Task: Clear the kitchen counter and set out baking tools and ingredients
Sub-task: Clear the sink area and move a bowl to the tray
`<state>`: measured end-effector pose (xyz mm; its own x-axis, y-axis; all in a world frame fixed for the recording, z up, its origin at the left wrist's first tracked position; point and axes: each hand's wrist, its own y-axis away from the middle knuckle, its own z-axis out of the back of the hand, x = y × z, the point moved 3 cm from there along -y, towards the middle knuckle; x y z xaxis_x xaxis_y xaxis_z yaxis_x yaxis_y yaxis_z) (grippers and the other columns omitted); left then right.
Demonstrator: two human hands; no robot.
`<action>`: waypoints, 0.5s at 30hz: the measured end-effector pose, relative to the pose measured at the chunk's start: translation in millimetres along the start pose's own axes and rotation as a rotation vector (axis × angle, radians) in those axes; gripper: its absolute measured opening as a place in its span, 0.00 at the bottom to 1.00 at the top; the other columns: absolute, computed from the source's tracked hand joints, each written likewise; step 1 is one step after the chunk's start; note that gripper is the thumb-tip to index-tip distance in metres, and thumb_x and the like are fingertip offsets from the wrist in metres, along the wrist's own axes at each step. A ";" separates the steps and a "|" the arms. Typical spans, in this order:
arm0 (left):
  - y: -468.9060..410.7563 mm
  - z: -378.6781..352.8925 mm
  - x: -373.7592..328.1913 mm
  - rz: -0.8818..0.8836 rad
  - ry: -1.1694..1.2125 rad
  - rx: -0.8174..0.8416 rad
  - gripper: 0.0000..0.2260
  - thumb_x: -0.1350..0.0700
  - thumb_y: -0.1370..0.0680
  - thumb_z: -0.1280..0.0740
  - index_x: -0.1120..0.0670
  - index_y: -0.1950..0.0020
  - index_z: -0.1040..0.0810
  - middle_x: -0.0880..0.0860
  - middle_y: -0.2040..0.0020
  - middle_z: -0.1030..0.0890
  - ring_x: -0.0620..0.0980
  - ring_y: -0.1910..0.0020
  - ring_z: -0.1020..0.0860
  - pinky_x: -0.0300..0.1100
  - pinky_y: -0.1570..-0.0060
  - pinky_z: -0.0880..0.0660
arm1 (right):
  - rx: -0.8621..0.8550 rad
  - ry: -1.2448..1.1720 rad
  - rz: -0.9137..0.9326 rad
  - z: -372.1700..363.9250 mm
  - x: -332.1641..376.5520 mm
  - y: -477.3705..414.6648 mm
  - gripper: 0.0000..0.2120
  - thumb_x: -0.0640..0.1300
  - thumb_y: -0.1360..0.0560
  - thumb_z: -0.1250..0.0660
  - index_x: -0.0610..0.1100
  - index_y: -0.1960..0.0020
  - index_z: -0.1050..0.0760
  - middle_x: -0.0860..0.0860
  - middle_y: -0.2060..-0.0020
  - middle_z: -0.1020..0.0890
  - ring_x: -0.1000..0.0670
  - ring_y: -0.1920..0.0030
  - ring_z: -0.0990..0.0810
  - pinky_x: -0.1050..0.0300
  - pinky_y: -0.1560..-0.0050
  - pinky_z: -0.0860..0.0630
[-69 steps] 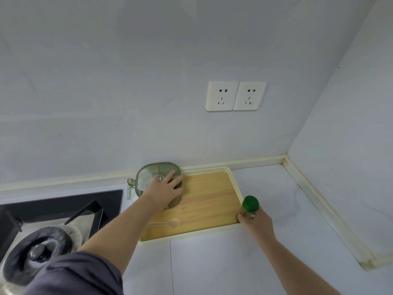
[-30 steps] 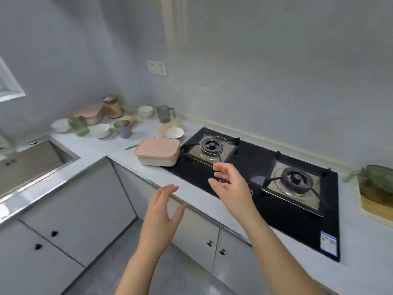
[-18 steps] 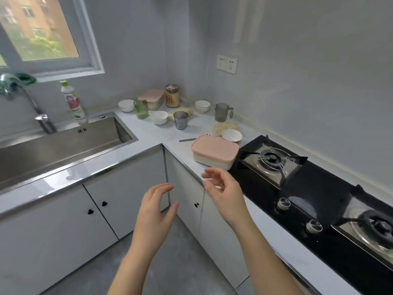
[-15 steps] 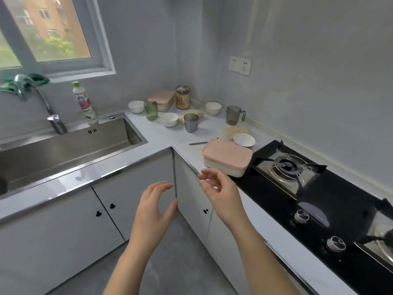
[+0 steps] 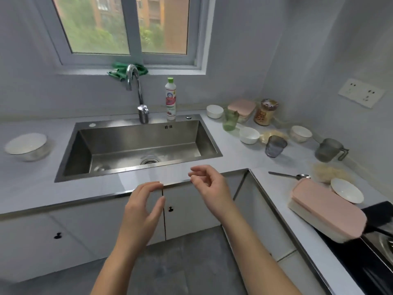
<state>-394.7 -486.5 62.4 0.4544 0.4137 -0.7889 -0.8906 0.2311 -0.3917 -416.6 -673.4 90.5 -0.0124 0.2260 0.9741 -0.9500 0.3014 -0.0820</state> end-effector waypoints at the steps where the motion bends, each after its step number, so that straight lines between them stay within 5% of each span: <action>1: -7.3 13.7 13.3 0.002 -0.009 -0.013 0.11 0.57 0.25 0.33 0.47 0.43 0.24 0.42 0.45 0.22 0.37 0.42 0.26 0.35 0.42 0.30 | -0.002 -0.001 0.012 -18.0 3.8 -9.8 0.09 0.41 0.23 0.34 0.55 0.50 0.23 0.54 0.52 0.17 0.54 0.50 0.19 0.62 0.48 0.23; 7: -53.3 119.6 92.8 0.017 -0.075 0.022 0.13 0.61 0.24 0.31 0.47 0.43 0.25 0.41 0.44 0.23 0.34 0.43 0.27 0.37 0.43 0.31 | -0.039 -0.045 -0.025 -143.6 22.8 -48.1 0.08 0.42 0.23 0.34 0.55 0.49 0.22 0.53 0.52 0.17 0.51 0.49 0.19 0.53 0.45 0.21; 10: -76.9 174.2 136.0 0.046 -0.104 -0.009 0.13 0.60 0.23 0.32 0.48 0.41 0.24 0.42 0.43 0.24 0.41 0.43 0.26 0.40 0.42 0.29 | 0.002 -0.060 -0.046 -212.5 29.7 -64.8 0.08 0.42 0.24 0.34 0.53 0.48 0.22 0.54 0.52 0.16 0.52 0.50 0.19 0.51 0.45 0.22; 15: -112.3 228.5 194.8 0.116 -0.102 -0.046 0.11 0.62 0.24 0.32 0.54 0.42 0.22 0.47 0.44 0.21 0.45 0.46 0.24 0.31 0.46 0.32 | 0.087 -0.084 -0.113 -299.6 27.7 -100.5 0.08 0.40 0.23 0.34 0.51 0.47 0.22 0.53 0.52 0.16 0.54 0.51 0.19 0.52 0.44 0.22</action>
<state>-201.5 -230.7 60.9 0.3460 0.5233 -0.7788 -0.9361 0.1368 -0.3241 -228.0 -419.9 62.6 0.0739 0.1159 0.9905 -0.9702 0.2381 0.0445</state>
